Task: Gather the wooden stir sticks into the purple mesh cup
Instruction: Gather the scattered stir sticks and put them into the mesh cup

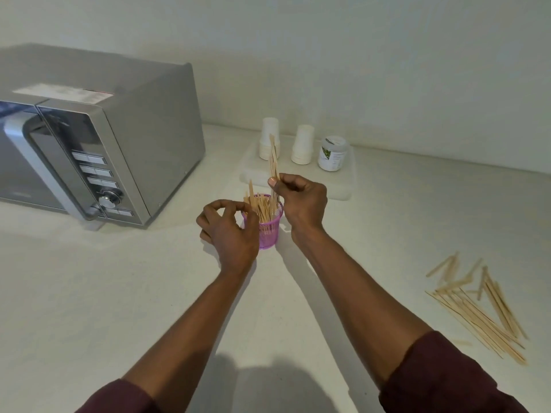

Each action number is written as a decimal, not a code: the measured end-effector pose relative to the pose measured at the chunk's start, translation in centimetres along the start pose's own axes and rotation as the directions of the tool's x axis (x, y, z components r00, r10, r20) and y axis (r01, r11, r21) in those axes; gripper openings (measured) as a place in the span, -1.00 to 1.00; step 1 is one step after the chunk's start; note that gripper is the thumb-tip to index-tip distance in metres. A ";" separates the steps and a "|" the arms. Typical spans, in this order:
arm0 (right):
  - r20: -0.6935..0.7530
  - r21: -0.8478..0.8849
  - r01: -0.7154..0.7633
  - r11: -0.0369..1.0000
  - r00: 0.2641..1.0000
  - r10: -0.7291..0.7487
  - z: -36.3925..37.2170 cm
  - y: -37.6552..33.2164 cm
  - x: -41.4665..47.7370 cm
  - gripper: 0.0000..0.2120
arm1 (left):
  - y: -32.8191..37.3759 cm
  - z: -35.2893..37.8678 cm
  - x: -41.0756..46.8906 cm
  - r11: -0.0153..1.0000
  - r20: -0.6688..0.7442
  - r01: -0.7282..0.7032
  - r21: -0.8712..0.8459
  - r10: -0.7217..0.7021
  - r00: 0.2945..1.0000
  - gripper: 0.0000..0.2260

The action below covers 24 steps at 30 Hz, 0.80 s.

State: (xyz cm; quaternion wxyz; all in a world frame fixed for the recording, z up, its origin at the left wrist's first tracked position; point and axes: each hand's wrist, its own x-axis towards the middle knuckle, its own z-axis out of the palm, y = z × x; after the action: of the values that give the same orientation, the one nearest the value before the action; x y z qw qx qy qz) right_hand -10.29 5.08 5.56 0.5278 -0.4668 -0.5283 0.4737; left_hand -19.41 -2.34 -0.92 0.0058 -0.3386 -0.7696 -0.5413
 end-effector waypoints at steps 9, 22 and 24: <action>0.029 -0.110 0.017 0.994 0.999 -0.013 0.5 3.5 -1.0 -0.86 | 0.1 -0.2 0.4 1.000 -0.049 0.002 -0.016 -0.003 0.999 -0.74; -0.038 -0.106 0.102 0.989 0.994 -0.107 -2.1 3.8 -1.8 -0.90 | 3.4 -1.9 -1.2 0.953 -0.116 -0.300 -0.035 0.294 0.949 -0.72; -0.060 -0.129 0.110 0.986 0.991 -0.118 -4.1 3.8 -2.1 -0.92 | 4.6 -1.9 -2.7 0.899 -0.102 -0.432 -0.077 0.424 0.900 -0.80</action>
State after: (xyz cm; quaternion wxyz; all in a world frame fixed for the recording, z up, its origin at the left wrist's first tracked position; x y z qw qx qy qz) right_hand -6.16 3.50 1.47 0.5412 -0.4838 -0.5649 0.3924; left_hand -15.59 -4.49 2.71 0.1401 -0.4765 -0.6481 -0.5774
